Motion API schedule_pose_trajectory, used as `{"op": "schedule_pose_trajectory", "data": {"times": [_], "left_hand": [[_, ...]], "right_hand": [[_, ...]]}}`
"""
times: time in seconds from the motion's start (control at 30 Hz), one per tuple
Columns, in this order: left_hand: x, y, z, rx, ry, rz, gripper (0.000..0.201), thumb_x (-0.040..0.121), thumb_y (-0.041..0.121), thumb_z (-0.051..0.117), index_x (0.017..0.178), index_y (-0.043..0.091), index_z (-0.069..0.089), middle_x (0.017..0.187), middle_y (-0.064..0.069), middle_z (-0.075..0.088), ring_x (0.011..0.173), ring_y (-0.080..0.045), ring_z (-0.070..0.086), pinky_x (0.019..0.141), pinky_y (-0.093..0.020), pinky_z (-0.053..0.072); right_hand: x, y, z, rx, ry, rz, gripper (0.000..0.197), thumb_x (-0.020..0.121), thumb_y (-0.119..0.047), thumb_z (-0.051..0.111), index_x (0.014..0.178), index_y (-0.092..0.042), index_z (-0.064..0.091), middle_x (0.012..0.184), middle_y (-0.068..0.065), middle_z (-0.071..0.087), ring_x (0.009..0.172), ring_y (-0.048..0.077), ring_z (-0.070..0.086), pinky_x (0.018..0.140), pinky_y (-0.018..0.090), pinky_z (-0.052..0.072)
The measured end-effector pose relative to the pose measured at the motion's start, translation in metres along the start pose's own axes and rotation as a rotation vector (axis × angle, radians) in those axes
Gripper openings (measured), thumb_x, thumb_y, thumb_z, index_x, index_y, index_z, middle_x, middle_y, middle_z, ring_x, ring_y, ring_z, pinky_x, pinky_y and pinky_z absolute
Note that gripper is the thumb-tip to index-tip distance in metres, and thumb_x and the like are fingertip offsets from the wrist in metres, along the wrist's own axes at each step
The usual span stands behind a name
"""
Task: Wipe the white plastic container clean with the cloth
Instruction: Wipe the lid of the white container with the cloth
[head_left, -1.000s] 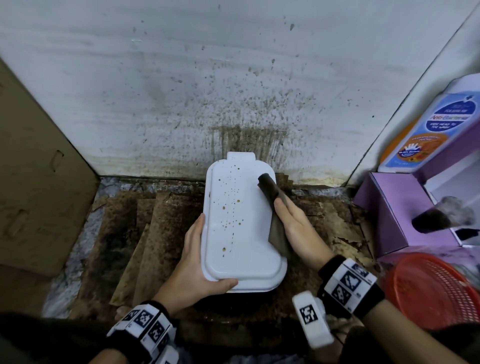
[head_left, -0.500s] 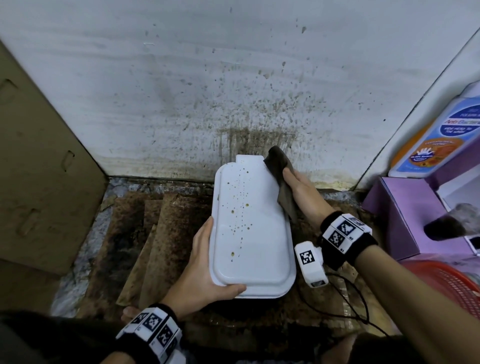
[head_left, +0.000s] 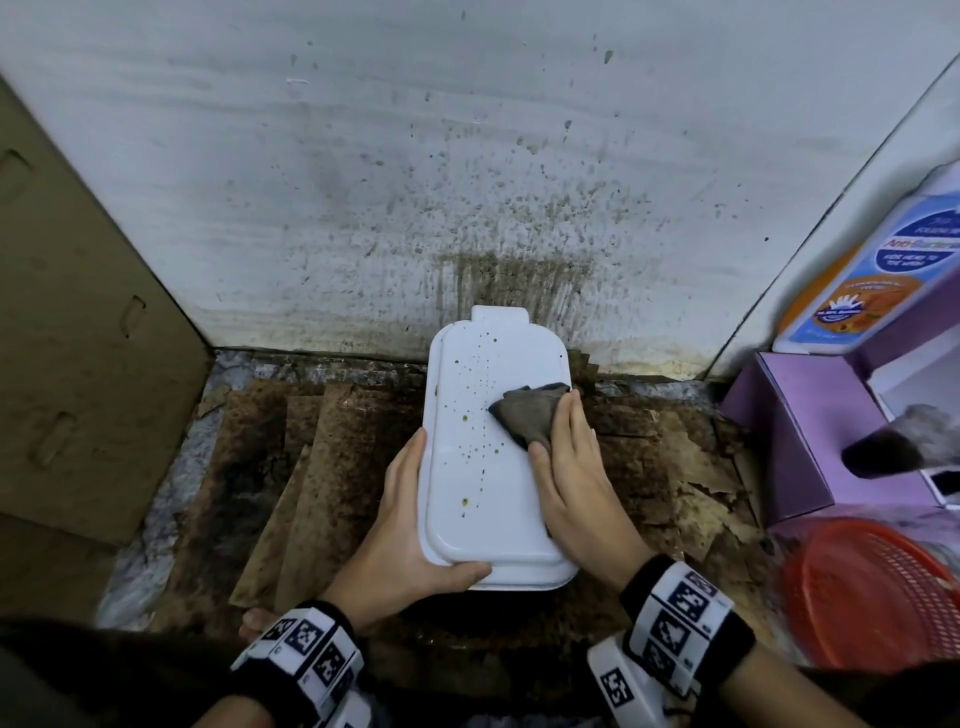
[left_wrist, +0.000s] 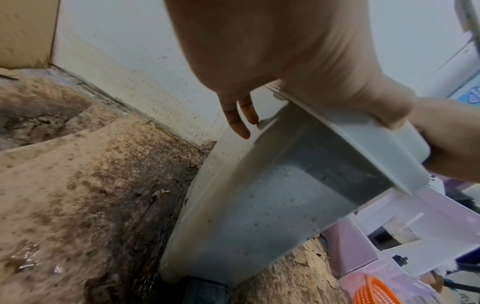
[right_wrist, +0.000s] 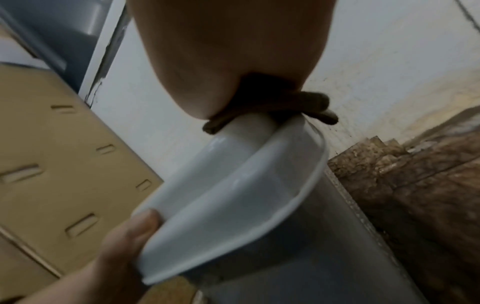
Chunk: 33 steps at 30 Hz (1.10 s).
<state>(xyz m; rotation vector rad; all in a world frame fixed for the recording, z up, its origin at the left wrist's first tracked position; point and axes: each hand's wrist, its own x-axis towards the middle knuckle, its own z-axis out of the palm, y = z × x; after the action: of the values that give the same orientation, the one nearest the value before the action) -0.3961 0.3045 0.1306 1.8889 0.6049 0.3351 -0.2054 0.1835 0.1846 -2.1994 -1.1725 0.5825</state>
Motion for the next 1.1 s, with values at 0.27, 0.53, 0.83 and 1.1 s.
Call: {"op": "schedule_pose_trajectory", "data": {"times": [0.27, 0.53, 0.83, 1.1], "left_hand": [[-0.001, 0.002, -0.001, -0.008, -0.005, -0.005, 0.143, 0.058, 0.060, 0.091, 0.155, 0.044, -0.013, 0.161, 0.027, -0.010, 0.153, 0.005, 0.000, 0.126, -0.039, 0.019], [0.001, 0.002, -0.002, 0.002, -0.009, -0.008, 0.143, 0.058, 0.062, 0.090, 0.154, 0.047, -0.014, 0.161, 0.028, -0.010, 0.153, 0.004, 0.001, 0.125, -0.040, 0.021], [0.000, -0.001, -0.001, 0.021, -0.010, -0.007, 0.144, 0.058, 0.059, 0.091, 0.155, 0.043, -0.014, 0.161, 0.026, -0.011, 0.153, 0.005, -0.001, 0.125, -0.033, 0.018], [0.000, 0.000, -0.002, 0.010, -0.015, -0.011, 0.146, 0.057, 0.064, 0.090, 0.155, 0.043, -0.016, 0.161, 0.027, -0.012, 0.153, 0.004, 0.000, 0.125, -0.037, 0.019]], "right_hand": [[0.050, -0.001, -0.025, 0.109, -0.082, 0.034, 0.068, 0.108, -0.043, 0.025, 0.159, -0.018, -0.014, 0.167, -0.007, -0.020, 0.153, 0.006, -0.015, 0.120, 0.021, -0.004], [0.132, 0.006, -0.047, 0.002, -0.187, 0.065, 0.073, 0.108, -0.045, 0.023, 0.158, -0.005, -0.012, 0.169, 0.008, -0.005, 0.156, 0.022, 0.002, 0.126, 0.036, 0.007], [0.138, 0.017, -0.052, -0.087, -0.278, -0.037, 0.065, 0.106, -0.052, 0.024, 0.156, -0.039, -0.017, 0.164, -0.001, -0.029, 0.155, 0.024, -0.015, 0.126, 0.047, 0.002], [0.096, 0.017, -0.048, -0.029, -0.192, -0.056, 0.060, 0.108, -0.048, 0.026, 0.160, -0.038, -0.001, 0.168, -0.011, -0.015, 0.154, 0.007, -0.010, 0.124, 0.030, 0.001]]}}
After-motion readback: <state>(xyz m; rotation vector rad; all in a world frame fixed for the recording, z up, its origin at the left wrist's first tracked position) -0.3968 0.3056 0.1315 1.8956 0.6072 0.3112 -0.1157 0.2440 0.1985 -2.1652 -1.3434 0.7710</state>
